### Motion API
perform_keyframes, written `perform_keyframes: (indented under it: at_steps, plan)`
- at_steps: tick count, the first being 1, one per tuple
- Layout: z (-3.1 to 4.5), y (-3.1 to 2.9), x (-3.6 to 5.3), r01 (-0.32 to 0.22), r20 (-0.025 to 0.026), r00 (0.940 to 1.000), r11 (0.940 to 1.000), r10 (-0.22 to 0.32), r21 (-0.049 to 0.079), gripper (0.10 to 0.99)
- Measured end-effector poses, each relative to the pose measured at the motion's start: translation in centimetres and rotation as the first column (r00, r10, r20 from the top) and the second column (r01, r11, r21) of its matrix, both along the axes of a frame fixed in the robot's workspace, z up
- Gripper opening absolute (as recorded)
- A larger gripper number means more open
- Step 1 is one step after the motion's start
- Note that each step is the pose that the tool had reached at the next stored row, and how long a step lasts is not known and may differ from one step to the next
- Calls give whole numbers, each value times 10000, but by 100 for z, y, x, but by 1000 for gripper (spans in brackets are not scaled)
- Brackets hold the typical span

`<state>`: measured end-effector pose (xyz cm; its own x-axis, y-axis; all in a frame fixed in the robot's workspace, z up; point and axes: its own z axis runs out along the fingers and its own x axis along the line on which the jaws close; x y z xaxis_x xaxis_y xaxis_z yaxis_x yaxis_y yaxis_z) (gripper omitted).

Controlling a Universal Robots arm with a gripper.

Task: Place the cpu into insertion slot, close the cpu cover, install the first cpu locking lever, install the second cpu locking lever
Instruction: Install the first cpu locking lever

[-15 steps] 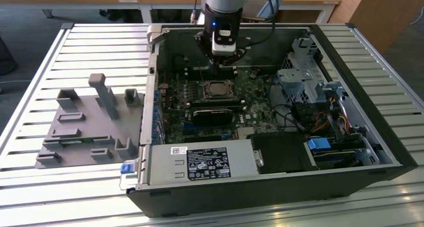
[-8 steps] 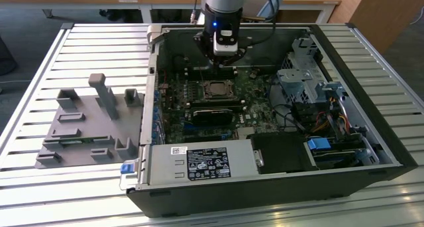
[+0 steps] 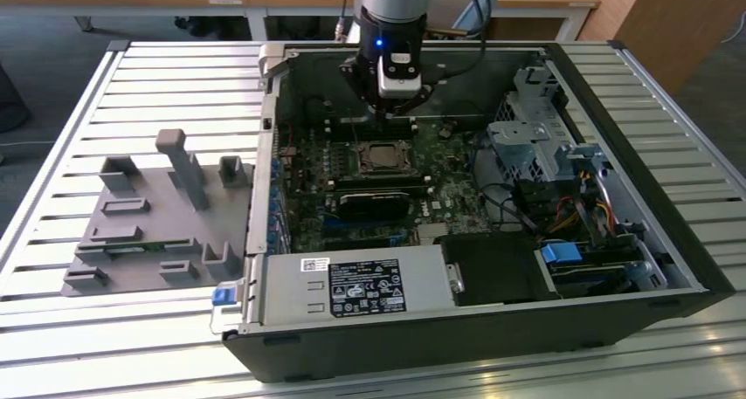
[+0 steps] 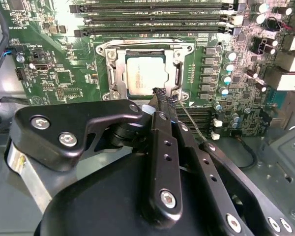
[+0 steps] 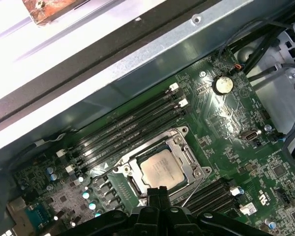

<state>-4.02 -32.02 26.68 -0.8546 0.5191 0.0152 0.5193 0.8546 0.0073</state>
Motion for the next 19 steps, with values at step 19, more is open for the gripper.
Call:
perform_keyframes:
  at_steps: [19]
  plan:
    - [0,0,0,-2104,1,9776,9776,2104,0,106]
